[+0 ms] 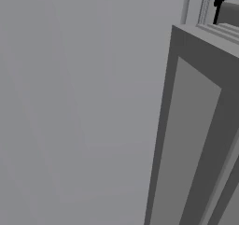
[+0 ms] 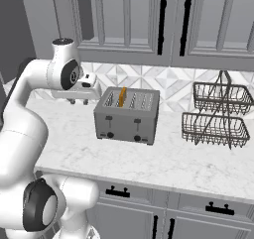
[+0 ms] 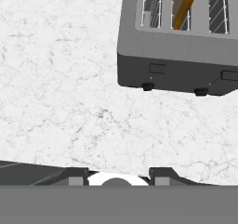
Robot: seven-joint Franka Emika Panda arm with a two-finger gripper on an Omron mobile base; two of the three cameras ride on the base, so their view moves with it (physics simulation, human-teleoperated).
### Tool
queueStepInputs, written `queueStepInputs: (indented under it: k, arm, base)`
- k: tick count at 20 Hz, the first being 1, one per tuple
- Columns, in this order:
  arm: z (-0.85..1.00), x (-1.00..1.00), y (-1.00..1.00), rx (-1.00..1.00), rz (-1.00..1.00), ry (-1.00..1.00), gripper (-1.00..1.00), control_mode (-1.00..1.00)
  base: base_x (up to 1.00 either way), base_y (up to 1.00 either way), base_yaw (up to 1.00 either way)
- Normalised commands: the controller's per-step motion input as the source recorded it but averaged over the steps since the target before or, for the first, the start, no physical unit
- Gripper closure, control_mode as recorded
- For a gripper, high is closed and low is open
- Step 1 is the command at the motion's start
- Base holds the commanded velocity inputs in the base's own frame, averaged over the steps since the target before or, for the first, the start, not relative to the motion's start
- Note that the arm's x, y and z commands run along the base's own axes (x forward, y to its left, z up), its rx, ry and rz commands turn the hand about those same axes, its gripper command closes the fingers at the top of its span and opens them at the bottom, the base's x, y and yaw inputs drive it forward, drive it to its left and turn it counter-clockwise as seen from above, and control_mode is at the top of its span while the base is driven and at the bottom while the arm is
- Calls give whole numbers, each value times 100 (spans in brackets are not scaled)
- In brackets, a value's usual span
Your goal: Start the toaster. Once the lever pops up, take the bread to the plate on the dining counter.
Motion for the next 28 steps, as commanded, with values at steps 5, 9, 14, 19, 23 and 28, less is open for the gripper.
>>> queueStepInputs:
  k: [5,9,14,19,23,28]
  arm:
    - [0,-13,0,0,0,0,-100,-100]
    - [-48,-1,-2,0,0,-7,-100,-100]
    - [-49,0,-29,0,-1,-12,-100,-100]
    - [-36,18,-47,1,0,-11,-100,-100]
    - [-20,38,-14,0,-3,-9,-100,-100]
    - [-15,47,-25,3,0,-4,-100,-100]
  base:
    - [0,0,0]
    - [0,0,0]
    - [0,0,0]
    - [0,0,0]
    - [0,0,0]
    - [0,0,0]
